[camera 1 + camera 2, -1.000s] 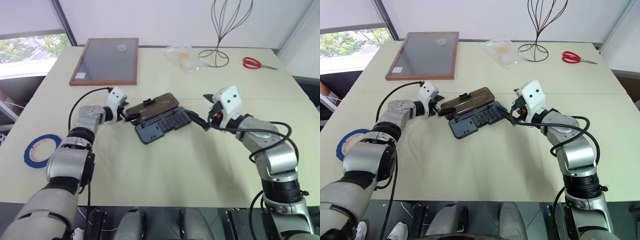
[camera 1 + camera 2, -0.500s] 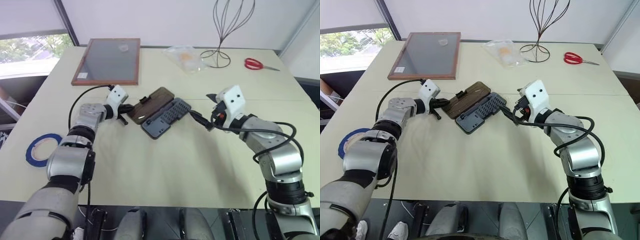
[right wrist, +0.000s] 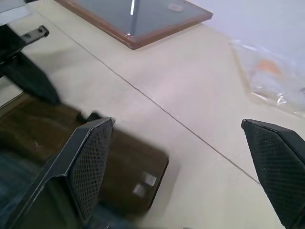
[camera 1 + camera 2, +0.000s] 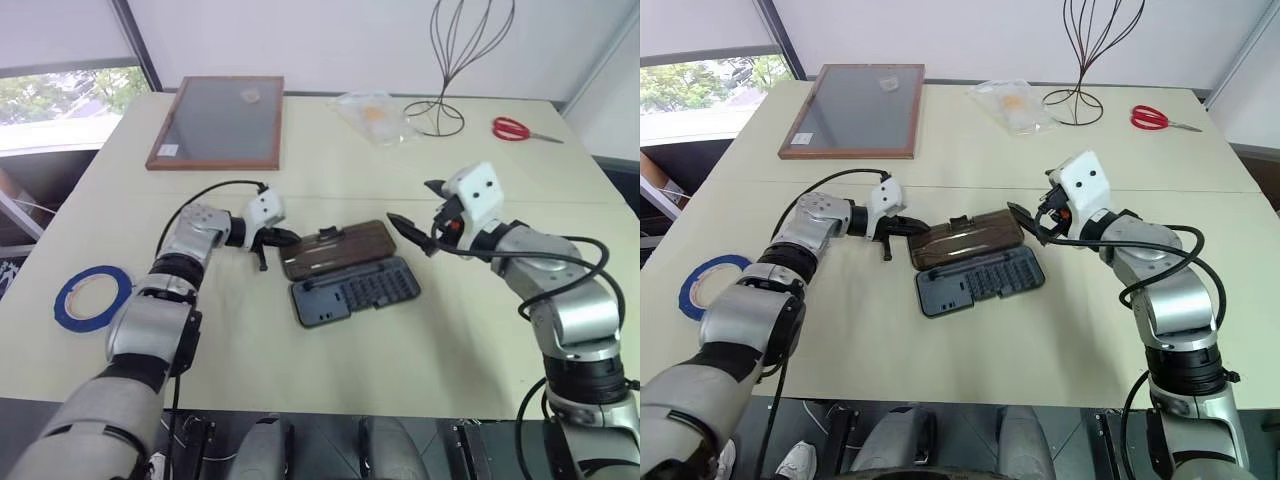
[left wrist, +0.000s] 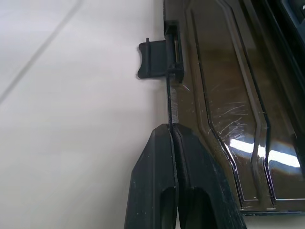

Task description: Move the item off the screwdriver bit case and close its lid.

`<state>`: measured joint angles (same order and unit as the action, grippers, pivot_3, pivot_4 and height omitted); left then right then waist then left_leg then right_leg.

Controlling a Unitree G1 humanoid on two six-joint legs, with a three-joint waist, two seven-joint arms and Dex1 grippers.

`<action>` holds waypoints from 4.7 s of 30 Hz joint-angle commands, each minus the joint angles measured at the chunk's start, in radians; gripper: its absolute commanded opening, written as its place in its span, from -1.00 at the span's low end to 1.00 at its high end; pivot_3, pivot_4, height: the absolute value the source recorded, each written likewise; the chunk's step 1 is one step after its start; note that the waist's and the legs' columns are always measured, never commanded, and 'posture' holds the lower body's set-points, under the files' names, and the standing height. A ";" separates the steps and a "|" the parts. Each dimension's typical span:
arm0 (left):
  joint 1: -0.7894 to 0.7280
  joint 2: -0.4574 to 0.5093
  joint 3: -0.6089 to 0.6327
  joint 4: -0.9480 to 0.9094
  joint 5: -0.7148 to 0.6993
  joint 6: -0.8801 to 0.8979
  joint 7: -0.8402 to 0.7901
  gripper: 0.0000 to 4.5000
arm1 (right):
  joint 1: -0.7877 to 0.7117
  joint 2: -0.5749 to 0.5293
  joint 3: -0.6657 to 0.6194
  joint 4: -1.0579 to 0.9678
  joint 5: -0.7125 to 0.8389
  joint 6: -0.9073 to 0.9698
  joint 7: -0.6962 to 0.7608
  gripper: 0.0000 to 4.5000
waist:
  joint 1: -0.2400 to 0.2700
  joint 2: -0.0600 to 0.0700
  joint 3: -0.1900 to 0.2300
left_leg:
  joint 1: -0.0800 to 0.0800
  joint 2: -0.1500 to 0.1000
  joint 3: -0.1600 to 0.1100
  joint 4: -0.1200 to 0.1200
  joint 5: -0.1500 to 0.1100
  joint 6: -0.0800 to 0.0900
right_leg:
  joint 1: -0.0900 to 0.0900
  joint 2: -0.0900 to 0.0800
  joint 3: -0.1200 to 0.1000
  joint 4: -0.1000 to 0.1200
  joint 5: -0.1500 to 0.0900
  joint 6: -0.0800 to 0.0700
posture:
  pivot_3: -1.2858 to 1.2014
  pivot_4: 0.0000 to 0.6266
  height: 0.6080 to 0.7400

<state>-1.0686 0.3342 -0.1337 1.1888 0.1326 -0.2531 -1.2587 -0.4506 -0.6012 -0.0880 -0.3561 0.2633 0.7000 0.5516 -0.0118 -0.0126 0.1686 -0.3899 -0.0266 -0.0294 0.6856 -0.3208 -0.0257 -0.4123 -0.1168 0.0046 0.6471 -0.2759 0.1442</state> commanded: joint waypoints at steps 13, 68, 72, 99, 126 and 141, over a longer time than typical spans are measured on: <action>0.107 -0.046 -0.056 -0.262 -0.059 0.056 -0.185 -0.99 | 0.012 -0.012 -0.037 -0.036 0.014 -0.013 -0.018 1.00 | -0.005 0.000 0.000 | 0.000 0.001 -0.001 0.000 0.000 0.000 | 0.000 0.000 0.000 0.000 0.000 0.000 | 0.03 -0.52 1.00; 0.371 0.146 0.036 -0.841 -0.314 0.456 0.020 0.99 | 0.025 -0.015 -0.015 -0.029 0.028 -0.011 -0.008 1.00 | -0.007 0.000 0.000 | 0.001 0.002 -0.003 0.002 0.000 0.000 | -0.001 0.000 0.000 0.001 0.000 0.000 | 0.03 -0.52 1.00; 0.376 0.151 0.074 -0.951 -0.380 0.560 0.054 0.99 | 0.028 -0.017 -0.015 -0.032 0.030 -0.008 -0.007 1.00 | -0.005 0.000 0.000 | 0.001 0.002 -0.003 0.002 0.000 0.000 | 0.000 0.000 0.000 0.001 0.000 0.000 | 0.03 -0.52 1.00; 0.574 0.201 -0.190 -1.407 -0.539 0.810 -0.011 -0.97 | -0.039 -0.146 0.094 0.155 -0.005 -0.111 0.220 1.00 | -0.005 0.000 0.000 | 0.001 0.002 -0.002 0.002 -0.001 0.003 | -0.001 0.000 0.002 -0.001 0.000 0.000 | 0.03 -0.52 1.00; 0.745 0.305 -0.138 -1.585 -0.544 0.814 0.098 -0.97 | -0.273 0.030 0.282 0.520 -0.129 -0.344 0.374 1.00 | -0.008 0.001 0.000 | 0.001 0.003 -0.002 0.002 0.000 0.000 | -0.001 0.000 0.002 -0.001 0.000 0.000 | 0.03 -0.52 1.00; 0.875 0.320 -0.169 -1.541 -0.491 0.748 0.152 -0.97 | -0.316 0.035 0.300 0.615 -0.193 -0.447 0.429 1.00 | -0.006 0.001 0.000 | 0.001 0.002 -0.002 0.002 0.000 0.000 | -0.001 0.000 0.002 -0.001 0.000 0.000 | 0.03 -0.52 1.00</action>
<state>-0.1971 0.6612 -0.2936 -0.3553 -0.3742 0.5184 -1.1131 -0.7350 -0.5520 0.2244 0.2648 0.0807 0.2827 0.9724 -0.0181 -0.0117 0.1689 -0.3888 -0.0243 -0.0312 0.6879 -0.3205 -0.0258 -0.4133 -0.1167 0.0065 0.6465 -0.2761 0.1438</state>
